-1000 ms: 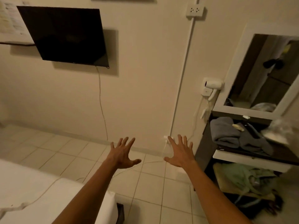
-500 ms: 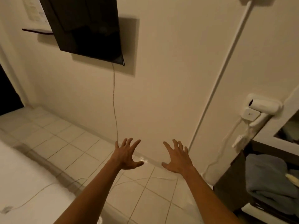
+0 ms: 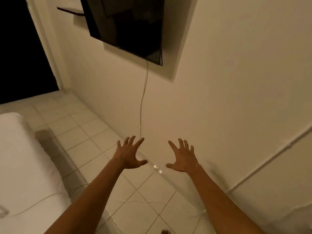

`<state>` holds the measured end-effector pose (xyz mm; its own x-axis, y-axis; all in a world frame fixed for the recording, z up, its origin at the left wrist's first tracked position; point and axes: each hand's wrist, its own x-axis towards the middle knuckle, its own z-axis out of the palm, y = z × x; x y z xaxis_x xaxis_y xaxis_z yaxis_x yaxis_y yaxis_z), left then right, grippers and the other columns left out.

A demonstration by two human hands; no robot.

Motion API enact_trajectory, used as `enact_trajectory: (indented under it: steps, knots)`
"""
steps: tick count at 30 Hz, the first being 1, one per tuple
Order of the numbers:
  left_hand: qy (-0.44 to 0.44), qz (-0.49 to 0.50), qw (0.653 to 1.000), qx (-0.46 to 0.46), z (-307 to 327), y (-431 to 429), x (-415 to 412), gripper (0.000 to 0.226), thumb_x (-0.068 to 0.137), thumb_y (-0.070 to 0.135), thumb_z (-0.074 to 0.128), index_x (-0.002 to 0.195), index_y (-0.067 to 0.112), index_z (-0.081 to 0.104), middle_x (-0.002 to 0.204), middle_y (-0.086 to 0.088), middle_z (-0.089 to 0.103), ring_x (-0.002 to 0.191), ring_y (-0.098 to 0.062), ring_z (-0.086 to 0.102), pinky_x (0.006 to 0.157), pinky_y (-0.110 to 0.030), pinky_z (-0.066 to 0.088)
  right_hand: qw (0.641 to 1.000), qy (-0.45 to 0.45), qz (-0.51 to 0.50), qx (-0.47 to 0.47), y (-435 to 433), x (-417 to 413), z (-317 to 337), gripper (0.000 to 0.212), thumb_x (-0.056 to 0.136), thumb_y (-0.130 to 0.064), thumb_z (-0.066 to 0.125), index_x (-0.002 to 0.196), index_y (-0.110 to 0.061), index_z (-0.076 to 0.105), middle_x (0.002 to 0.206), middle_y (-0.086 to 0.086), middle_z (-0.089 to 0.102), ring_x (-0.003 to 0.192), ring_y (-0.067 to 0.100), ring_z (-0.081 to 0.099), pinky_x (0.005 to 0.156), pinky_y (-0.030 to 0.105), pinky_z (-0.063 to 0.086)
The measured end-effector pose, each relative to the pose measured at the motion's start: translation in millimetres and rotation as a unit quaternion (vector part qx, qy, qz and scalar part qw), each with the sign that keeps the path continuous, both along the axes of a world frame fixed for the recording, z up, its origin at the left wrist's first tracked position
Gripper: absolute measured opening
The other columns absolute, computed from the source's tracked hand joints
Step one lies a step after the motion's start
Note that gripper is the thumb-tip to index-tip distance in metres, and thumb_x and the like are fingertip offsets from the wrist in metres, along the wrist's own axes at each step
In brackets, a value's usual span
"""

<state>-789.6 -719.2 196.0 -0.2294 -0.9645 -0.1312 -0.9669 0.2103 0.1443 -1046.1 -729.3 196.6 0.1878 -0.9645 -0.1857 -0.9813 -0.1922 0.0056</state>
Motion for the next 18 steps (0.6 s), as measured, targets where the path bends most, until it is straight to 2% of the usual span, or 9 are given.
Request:
enact_trajectory:
  steps: [10, 18]
  knots:
    - [-0.037, 0.141, 0.989, 0.03, -18, -144, 87, 0.105, 0.074, 0.083, 0.045, 0.153, 0.036, -0.006, 0.163, -0.009, 0.001, 0.149, -0.033, 0.002, 0.115, -0.064, 0.006, 0.989, -0.007, 0.151, 0.006, -214, 95, -27, 0.104, 0.077, -0.069, 0.061, 0.156, -0.031, 0.006, 0.163, 0.018, 0.003, 0.149, 0.042, 0.001, 0.117, 0.063, 0.01]
    - [-0.008, 0.254, 0.966, 0.053, -37, -217, 157, 0.107, 0.074, 0.083, 0.045, 0.153, 0.034, -0.008, 0.163, -0.01, 0.0, 0.149, -0.033, 0.001, 0.116, -0.065, 0.008, 0.968, -0.009, 0.249, 0.023, -334, 194, -37, 0.103, 0.079, -0.067, 0.061, 0.157, -0.03, 0.005, 0.163, 0.018, 0.002, 0.149, 0.041, 0.0, 0.118, 0.063, 0.008]
